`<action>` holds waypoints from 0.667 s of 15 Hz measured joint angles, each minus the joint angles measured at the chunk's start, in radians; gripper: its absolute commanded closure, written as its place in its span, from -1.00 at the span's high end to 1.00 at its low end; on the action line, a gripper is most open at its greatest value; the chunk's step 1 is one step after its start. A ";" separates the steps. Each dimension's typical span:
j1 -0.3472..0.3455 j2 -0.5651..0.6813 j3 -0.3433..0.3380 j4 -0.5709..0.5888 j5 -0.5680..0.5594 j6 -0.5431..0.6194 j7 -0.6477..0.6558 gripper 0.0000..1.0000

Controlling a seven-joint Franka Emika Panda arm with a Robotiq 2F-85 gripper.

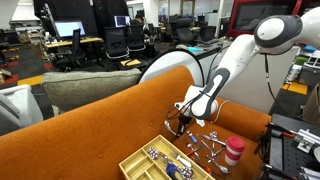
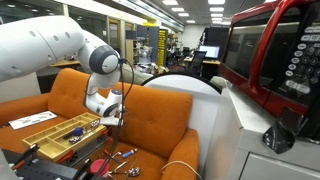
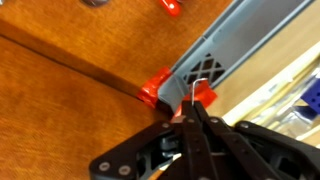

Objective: Put one spoon inside the tray

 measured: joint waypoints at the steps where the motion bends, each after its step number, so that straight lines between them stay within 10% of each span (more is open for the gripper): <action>1: -0.017 -0.020 0.035 -0.033 -0.027 0.011 -0.021 -0.98; 10: -0.234 0.028 0.288 -0.155 -0.101 -0.148 -0.334 -0.98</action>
